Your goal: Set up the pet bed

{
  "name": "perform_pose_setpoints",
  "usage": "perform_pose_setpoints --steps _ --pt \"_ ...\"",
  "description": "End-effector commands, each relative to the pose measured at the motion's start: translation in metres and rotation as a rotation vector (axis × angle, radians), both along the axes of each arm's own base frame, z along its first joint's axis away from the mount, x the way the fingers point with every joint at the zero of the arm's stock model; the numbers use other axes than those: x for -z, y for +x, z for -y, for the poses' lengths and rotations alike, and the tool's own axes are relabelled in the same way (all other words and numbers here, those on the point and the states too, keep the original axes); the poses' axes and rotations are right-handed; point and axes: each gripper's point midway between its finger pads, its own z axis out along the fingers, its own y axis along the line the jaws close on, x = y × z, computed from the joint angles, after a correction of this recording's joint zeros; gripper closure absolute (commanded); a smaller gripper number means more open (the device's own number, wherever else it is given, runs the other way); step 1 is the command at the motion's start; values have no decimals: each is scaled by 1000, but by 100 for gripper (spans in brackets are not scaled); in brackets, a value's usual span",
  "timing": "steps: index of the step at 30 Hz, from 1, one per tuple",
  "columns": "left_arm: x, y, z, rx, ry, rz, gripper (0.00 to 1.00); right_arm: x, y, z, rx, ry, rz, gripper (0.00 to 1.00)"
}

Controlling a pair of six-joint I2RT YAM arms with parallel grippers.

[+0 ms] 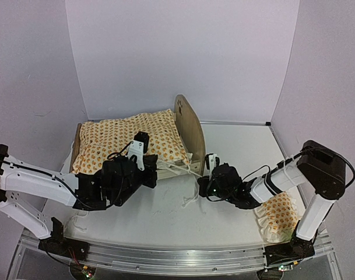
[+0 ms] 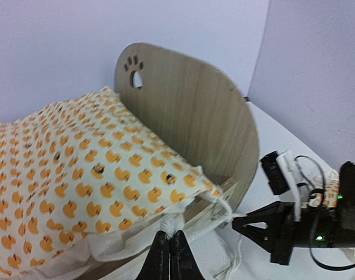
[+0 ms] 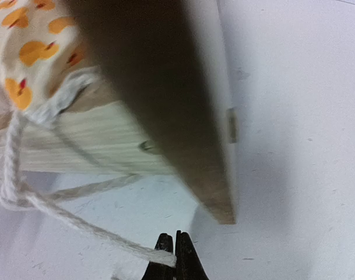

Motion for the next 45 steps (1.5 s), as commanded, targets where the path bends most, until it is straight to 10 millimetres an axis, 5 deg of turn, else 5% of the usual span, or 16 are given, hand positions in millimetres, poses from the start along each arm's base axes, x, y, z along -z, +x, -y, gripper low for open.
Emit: perform_pose_setpoints --steps 1,4,5,10,15,18,25,32,33,34,35,39,41,45 --pt "-108 -16 37 217 -129 227 100 10 8 33 106 -76 -11 100" --pt "-143 -28 46 303 -184 302 100 10 9 33 108 -70 -17 100" --pt "-140 -26 47 289 -183 273 100 9 10 31 100 -68 -14 100" --pt "-73 -17 31 189 -196 70 100 7 15 23 77 -70 -9 100" --pt "1 -5 6 15 -89 -90 100 18 19 41 106 -85 -36 100" --pt "17 0 -16 -87 -54 -114 100 18 21 50 120 -84 -38 100" --pt "21 3 -62 -238 42 -102 100 16 35 41 35 -93 -15 100" --pt "48 -19 -31 -8 63 -212 100 5 27 38 -36 -75 -12 100" --pt "51 -27 -19 82 77 -230 100 0 23 35 -71 -68 -15 97" --pt "53 -36 -6 171 92 -251 100 -4 16 29 -121 -69 -35 82" --pt "54 -44 3 238 102 -276 91 -10 11 24 -170 -80 -54 72" --pt "34 -74 21 441 90 -345 13 -56 -9 25 -289 -113 -30 34" --pt "-2 -80 18 480 38 -318 3 -93 -4 21 -310 -118 24 25" --pt "-64 -64 -6 390 -27 -270 0 -151 25 5 -275 -108 141 13"
